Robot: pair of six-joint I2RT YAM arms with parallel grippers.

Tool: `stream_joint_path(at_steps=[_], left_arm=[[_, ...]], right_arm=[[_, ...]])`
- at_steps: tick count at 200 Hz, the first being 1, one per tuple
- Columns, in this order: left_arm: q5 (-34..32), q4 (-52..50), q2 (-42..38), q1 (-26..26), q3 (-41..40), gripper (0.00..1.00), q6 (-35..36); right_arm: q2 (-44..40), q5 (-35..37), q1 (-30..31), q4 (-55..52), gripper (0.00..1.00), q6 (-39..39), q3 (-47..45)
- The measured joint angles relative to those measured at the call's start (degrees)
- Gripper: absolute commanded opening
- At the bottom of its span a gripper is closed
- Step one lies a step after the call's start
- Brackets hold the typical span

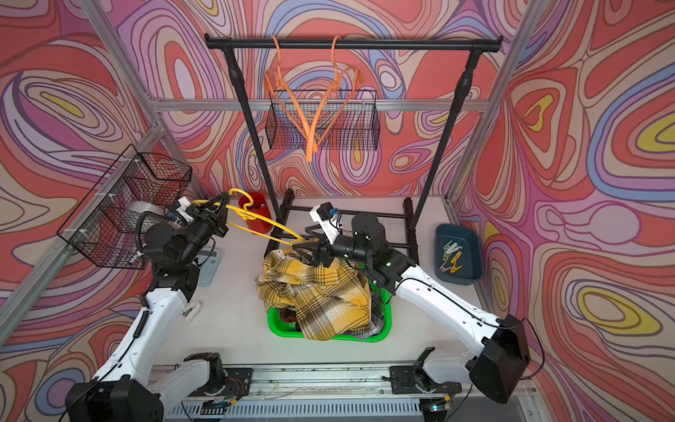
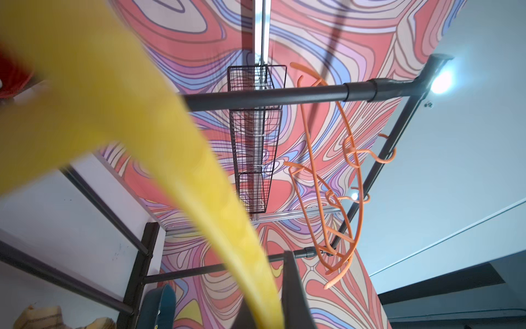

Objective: Remove the clothespins securing long-sleeve shirts to the hanger
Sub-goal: Remove the long-sleeve shirt from the hanger, then place the hanger on the clothesline.

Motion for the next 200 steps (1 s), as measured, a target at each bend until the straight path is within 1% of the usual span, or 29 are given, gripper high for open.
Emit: stream_joint_path(at_steps=[27,43,79,105,130,139,146,156,161,169,177,180,183,188,193,196,200], left_arm=[[1.5,3.6,-0.1,2.4,-1.4,0.0,-4.6],[2.5,4.8,0.1,2.8,-1.5,0.0,-6.2],[4.0,6.2,0.2,2.8,-1.5,0.0,-7.8],[4.5,7.1,0.2,2.8,-1.7,0.0,-8.6],[4.8,8.0,0.3,2.8,-2.4,0.0,-9.4],[5.0,8.2,0.5,2.8,-2.4,0.0,-9.5],[5.1,8.2,0.7,2.8,-2.4,0.0,-9.5],[5.4,8.2,0.8,2.8,-2.4,0.0,-9.4],[5.5,8.2,0.9,2.8,-2.4,0.0,-9.4],[5.5,8.4,1.0,2.8,-2.4,0.0,-9.4],[5.4,8.4,1.2,2.8,-2.4,0.0,-9.4],[5.1,8.3,1.4,2.8,-2.4,0.04,-9.4],[5.1,8.3,1.5,2.9,-2.4,0.12,-9.4],[5.0,8.3,1.8,3.0,-2.4,0.29,-9.5],[5.1,8.4,2.1,3.0,-2.4,0.46,-9.5],[5.3,8.5,2.1,3.0,-2.4,0.54,-9.2],[5.5,8.5,2.3,3.1,-2.4,0.61,-9.2]], right_arm=[[1.2,0.7,-0.1,1.0,0.71,0.1,-1.3],[1.6,0.8,-0.2,1.3,0.71,0.2,-2.3],[3.0,-0.3,-0.4,3.5,0.7,0.4,-2.4],[6.0,-2.4,-0.4,5.6,0.68,1.0,-1.0],[9.7,-5.1,-0.4,7.8,0.63,2.3,1.3],[10.8,-6.0,-0.4,8.6,0.59,3.0,2.0],[11.5,-6.5,-0.4,9.2,0.49,3.4,2.4],[12.1,-7.3,-0.4,9.8,0.31,4.0,2.8],[12.3,-7.5,-0.4,10.0,0.24,3.9,3.0],[12.5,-8.1,-0.4,10.3,0.15,4.3,3.3],[12.5,-8.8,-0.3,10.5,0.08,4.2,3.5],[12.4,-9.1,-0.2,10.5,0.05,3.5,3.6],[12.4,-9.2,-0.1,10.6,0.04,4.0,3.7],[12.3,-9.2,0.1,10.3,0.0,3.9,4.1],[12.2,-9.1,0.2,9.9,0.0,3.5,4.3],[12.1,-8.7,0.2,9.6,0.0,3.6,4.4],[11.9,-8.1,0.2,8.9,0.0,3.7,4.7]])
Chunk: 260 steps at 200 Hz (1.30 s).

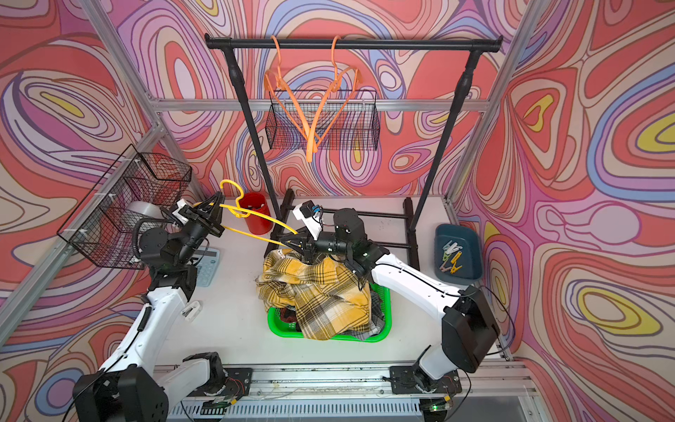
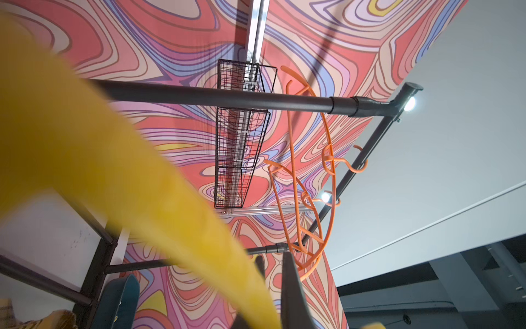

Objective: Remove the clothespins securing long-sleeve shirts to the hanger
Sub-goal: Place the hanger on the clothesline.

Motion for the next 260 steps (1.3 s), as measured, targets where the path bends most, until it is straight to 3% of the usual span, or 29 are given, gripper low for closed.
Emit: stream_joint_path(at_steps=[16,42,58,78,111,144,197,260], left_arm=[[1.4,0.3,0.0,0.0,0.0,0.76,1.0],[3.9,-1.6,0.0,0.0,1.8,0.87,5.3],[4.3,-5.8,-0.5,0.0,4.4,0.89,10.9],[3.0,-18.0,-3.0,0.0,9.4,0.91,23.1],[-6.7,-38.8,-11.4,0.0,15.5,0.91,44.6],[-14.0,-50.0,-17.4,0.0,15.6,0.91,56.6],[-16.2,-56.8,-17.3,0.0,7.7,0.84,61.6],[-11.5,-58.3,-17.0,0.0,1.4,0.85,60.4]], right_arm=[[-1.3,3.3,-0.4,-4.3,0.0,0.0,0.6],[-6.0,10.0,-0.5,-14.1,0.0,0.0,0.6],[-10.0,15.0,-0.6,-20.4,0.0,0.6,0.1],[-15.3,20.7,-1.8,-26.4,0.0,1.6,-2.6],[-21.2,27.8,-6.5,-36.6,0.0,2.8,-4.0],[-23.5,37.9,-8.4,-51.2,0.0,3.7,4.1],[-28.0,58.8,-9.2,-67.9,0.0,5.4,18.7],[-17.7,67.8,-9.2,-67.5,0.0,-2.4,38.0]])
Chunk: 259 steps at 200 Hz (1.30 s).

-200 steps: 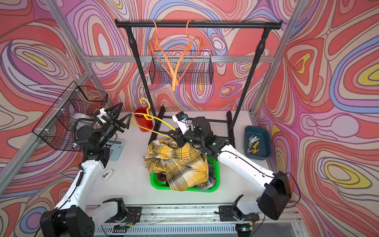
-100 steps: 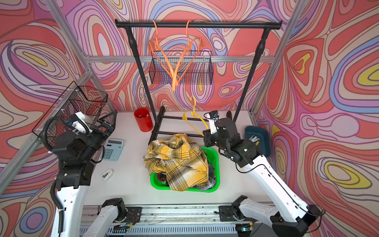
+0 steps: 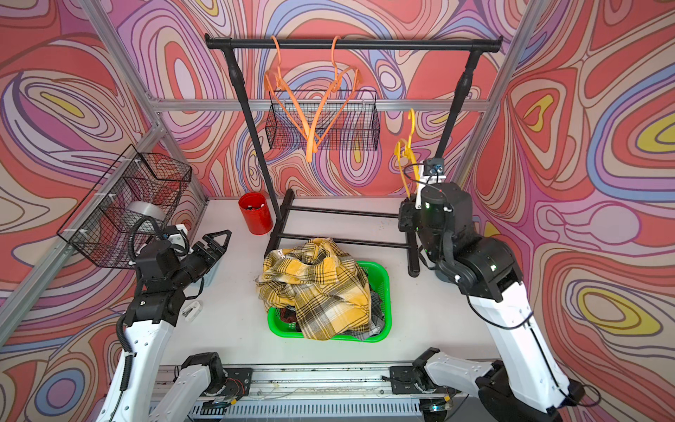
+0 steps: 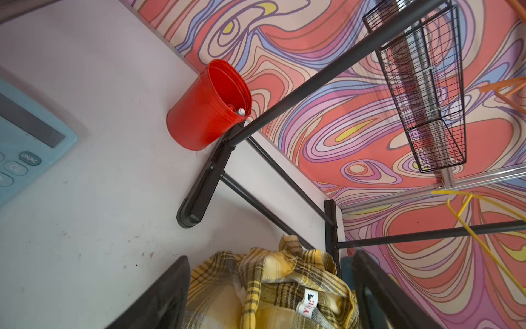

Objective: Remove the clothespins securing long-sleeve shirts to the hanger
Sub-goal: Place the hanger on the clothesline.

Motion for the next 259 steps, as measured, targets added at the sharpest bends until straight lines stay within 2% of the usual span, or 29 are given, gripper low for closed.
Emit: stream_joint_path(at_steps=[80,121,203,259], left_arm=[[5.8,1.0,0.1,0.0,-10.0,0.85,-5.2],[8.0,3.3,0.2,0.0,-11.5,0.85,-6.5],[10.9,2.7,0.1,0.0,-13.1,0.85,-7.4],[13.6,1.5,-2.3,0.0,-15.5,0.85,-8.7]], right_arm=[[12.7,-2.3,-0.4,7.1,0.0,-12.1,20.8],[18.8,-5.4,-4.8,7.3,0.0,-14.0,30.1],[25.7,-15.2,-17.0,7.7,0.0,-12.8,32.3],[26.8,-19.3,-18.8,9.6,0.0,-10.6,29.7]])
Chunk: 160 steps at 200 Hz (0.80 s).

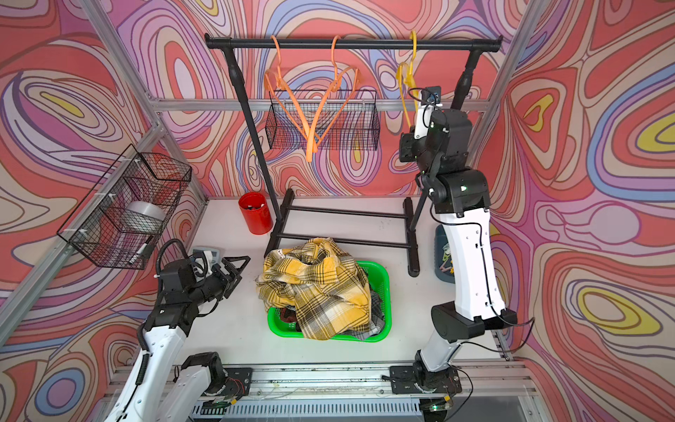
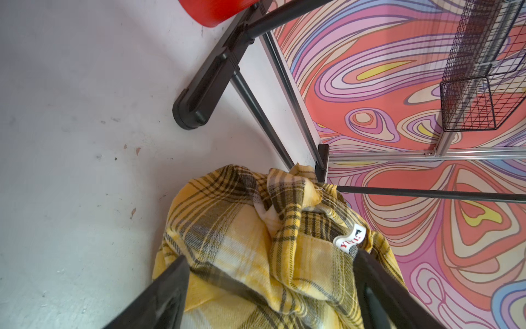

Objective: Remove the clothespins securing long-sleeve shirts to the hanger
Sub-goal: Place the hanger on the clothesline.

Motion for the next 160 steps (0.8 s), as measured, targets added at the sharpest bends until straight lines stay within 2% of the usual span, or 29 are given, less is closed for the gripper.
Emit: stream_joint_path(at_steps=[20,68,86,108,133,139,143,160], left_arm=[[1.3,0.5,0.0,0.0,-2.8,0.85,-1.3],[3.0,3.1,1.0,-2.1,-5.9,0.86,-3.9],[2.9,4.6,2.6,-3.3,-6.0,0.87,-4.2],[2.3,6.8,5.7,-5.4,-6.4,0.87,-4.4],[0.2,9.7,9.9,-8.9,-6.7,0.84,-4.4],[-0.3,10.6,11.0,-9.7,-6.7,0.78,-4.4],[-0.6,11.3,11.7,-10.1,-6.7,0.69,-4.5],[-1.4,15.4,15.0,-11.7,-7.0,0.05,-5.5]], right_arm=[[-1.8,-1.5,0.0,1.7,0.01,1.2,-4.6],[-5.9,-4.4,0.0,3.0,0.6,4.7,-16.2],[-6.9,-5.5,0.0,3.0,0.78,5.1,-19.7],[-9.0,-7.6,0.0,3.1,0.92,6.7,-24.4],[-12.5,-9.3,0.0,3.7,0.95,8.1,-29.8],[-13.5,-9.7,0.0,4.1,0.95,8.5,-31.1],[-14.1,-9.9,0.0,4.3,0.95,8.7,-32.0],[-16.5,-11.4,0.0,5.5,0.95,9.6,-35.6]])
